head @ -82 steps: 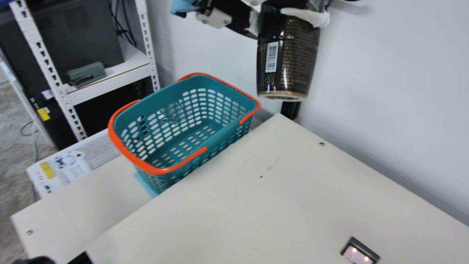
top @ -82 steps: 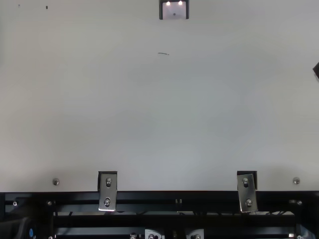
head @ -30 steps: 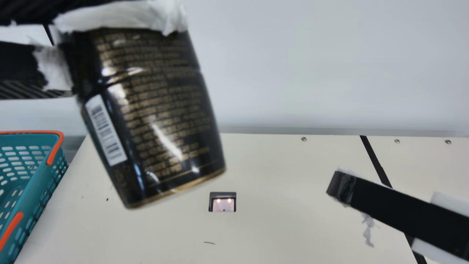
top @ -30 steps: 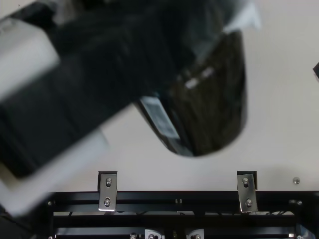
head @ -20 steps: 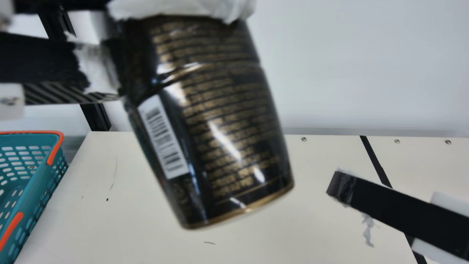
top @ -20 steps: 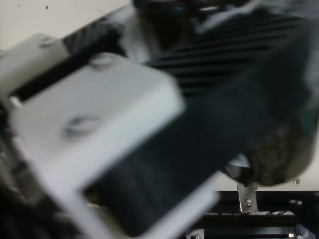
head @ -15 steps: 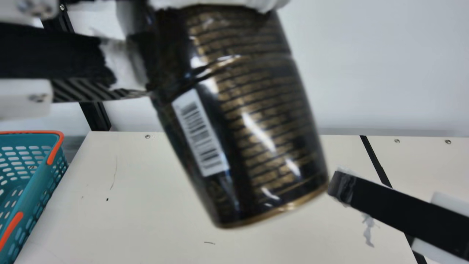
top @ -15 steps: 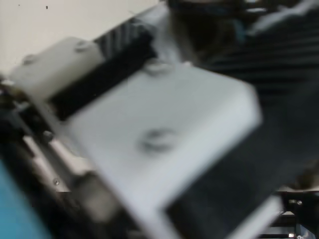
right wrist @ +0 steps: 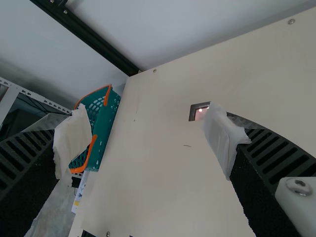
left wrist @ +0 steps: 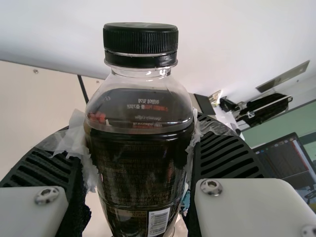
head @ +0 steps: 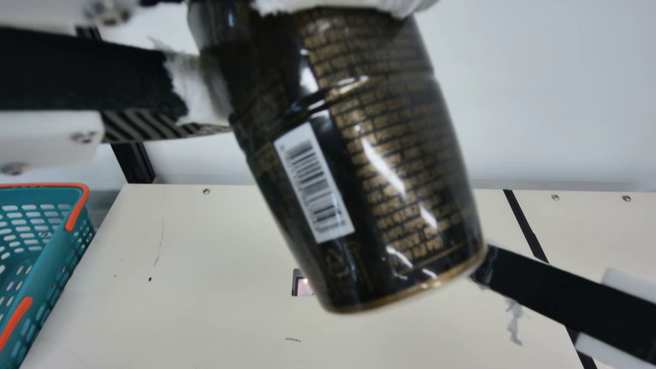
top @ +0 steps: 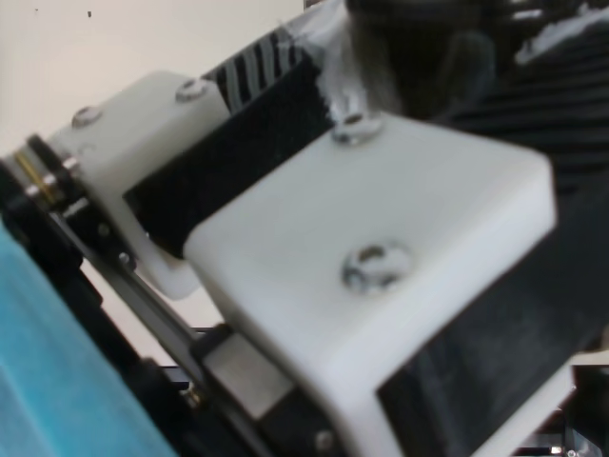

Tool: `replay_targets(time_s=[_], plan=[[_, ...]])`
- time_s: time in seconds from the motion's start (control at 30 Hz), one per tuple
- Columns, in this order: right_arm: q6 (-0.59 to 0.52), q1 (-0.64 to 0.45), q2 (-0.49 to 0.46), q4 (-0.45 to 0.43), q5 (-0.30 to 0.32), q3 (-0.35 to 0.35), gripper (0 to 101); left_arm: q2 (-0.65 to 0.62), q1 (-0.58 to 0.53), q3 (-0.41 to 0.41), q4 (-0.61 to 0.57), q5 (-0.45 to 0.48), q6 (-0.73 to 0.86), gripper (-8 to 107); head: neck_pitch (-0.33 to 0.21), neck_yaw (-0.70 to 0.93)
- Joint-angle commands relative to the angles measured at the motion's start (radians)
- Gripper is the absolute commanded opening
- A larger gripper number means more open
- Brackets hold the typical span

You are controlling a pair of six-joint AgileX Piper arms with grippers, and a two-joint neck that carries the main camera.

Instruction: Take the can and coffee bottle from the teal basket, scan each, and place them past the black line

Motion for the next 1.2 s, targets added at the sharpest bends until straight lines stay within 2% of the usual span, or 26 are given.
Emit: replay_targets(time_s=[0.0,0.4,0.53,0.67,0.8,0.97,1.17], plan=[[0.0,0.0,0.0,0.0,0.0,0.0,101,0.0,0.0,0.0,0.0,0.0,0.0,10,-0.027,-0.002],[0.0,0.0,0.0,0.0,0.0,0.0,101,0.0,0.0,0.0,0.0,-0.003,0.0,10,-0.027,-0.002],[0.0,0.0,0.0,0.0,0.0,0.0,101,-0.001,0.045,0.017,-0.019,-0.007,0.03,10,-0.027,-0.002],[0.0,0.0,0.0,0.0,0.0,0.0,101,-0.014,0.127,0.077,-0.058,-0.037,0.086,10,-0.027,-0.002],[0.0,0.0,0.0,0.0,0.0,0.0,101,-0.027,0.243,0.17,-0.207,-0.097,0.194,10,-0.027,-0.002],[0.0,0.0,0.0,0.0,0.0,0.0,101,-0.026,0.407,0.306,-0.495,-0.154,0.408,10,-0.027,-0.002],[0.0,0.0,0.0,0.0,0.0,0.0,101,0.01,0.607,0.467,-0.852,-0.118,0.685,10,-0.027,-0.002]])
